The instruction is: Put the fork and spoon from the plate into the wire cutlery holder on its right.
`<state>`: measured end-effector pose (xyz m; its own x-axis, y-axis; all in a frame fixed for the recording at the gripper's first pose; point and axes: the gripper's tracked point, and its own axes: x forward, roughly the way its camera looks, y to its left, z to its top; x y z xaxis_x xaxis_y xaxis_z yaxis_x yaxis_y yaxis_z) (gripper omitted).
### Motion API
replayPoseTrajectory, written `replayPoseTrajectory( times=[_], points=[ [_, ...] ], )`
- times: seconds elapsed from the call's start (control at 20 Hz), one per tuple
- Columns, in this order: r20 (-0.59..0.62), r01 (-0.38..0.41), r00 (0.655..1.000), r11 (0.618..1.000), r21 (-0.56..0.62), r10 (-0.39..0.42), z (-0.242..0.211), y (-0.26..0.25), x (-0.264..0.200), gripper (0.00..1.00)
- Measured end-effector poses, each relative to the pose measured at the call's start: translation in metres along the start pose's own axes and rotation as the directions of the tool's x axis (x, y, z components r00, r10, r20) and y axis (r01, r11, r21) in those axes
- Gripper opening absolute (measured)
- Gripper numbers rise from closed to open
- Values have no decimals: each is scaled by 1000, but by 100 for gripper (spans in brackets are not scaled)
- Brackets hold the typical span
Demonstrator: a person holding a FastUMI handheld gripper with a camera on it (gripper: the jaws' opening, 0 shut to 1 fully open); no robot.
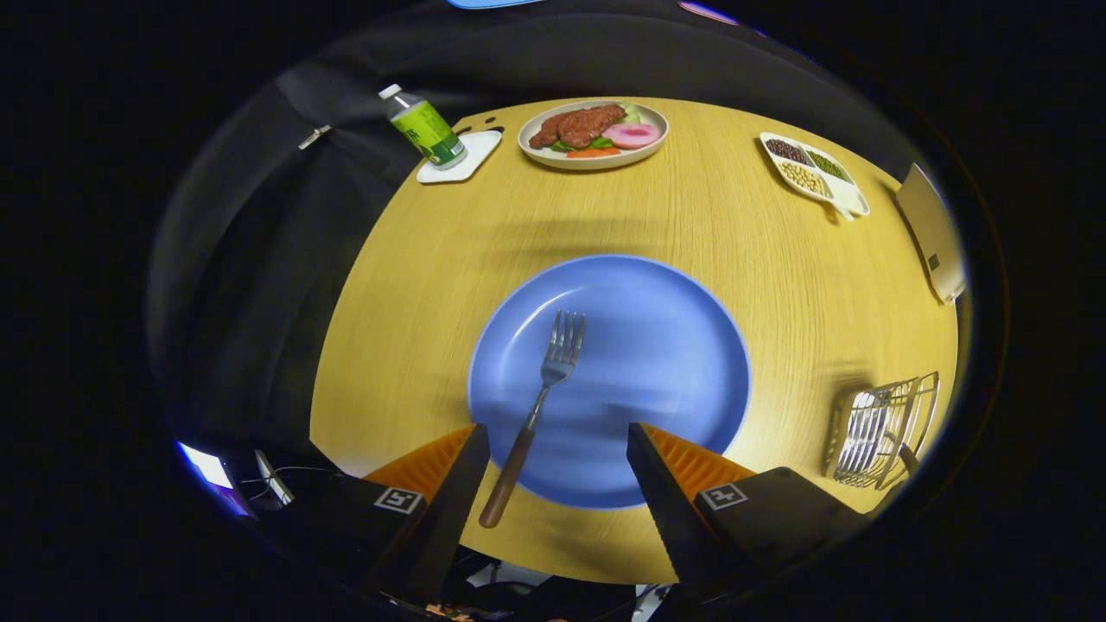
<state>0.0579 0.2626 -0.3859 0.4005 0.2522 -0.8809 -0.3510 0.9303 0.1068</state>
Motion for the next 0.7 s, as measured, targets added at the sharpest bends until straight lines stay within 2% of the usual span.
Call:
replayPoseTrajectory(
  times=[0.15, 0.2, 0.3, 0.4, 0.45, 0.6, 0.7],
  points=[
    [-60, -6, 998, 997, 80, 11, -12, 6, 16, 97],
    [-75, -9, 997, 993, 116, 18, -15, 8, 18, 89],
    [-94, -27, 995, 985, 172, 44, -20, 14, 23, 78],
    [-108, -26, 993, 982, 187, 47, -24, 13, 27, 71],
    [-109, -26, 993, 982, 188, 47, -26, 13, 27, 71],
    [-126, -17, 991, 980, 197, 43, -32, 11, 30, 47],
    [-144, -18, 988, 978, 206, 48, -37, 10, 32, 43]
  ],
)
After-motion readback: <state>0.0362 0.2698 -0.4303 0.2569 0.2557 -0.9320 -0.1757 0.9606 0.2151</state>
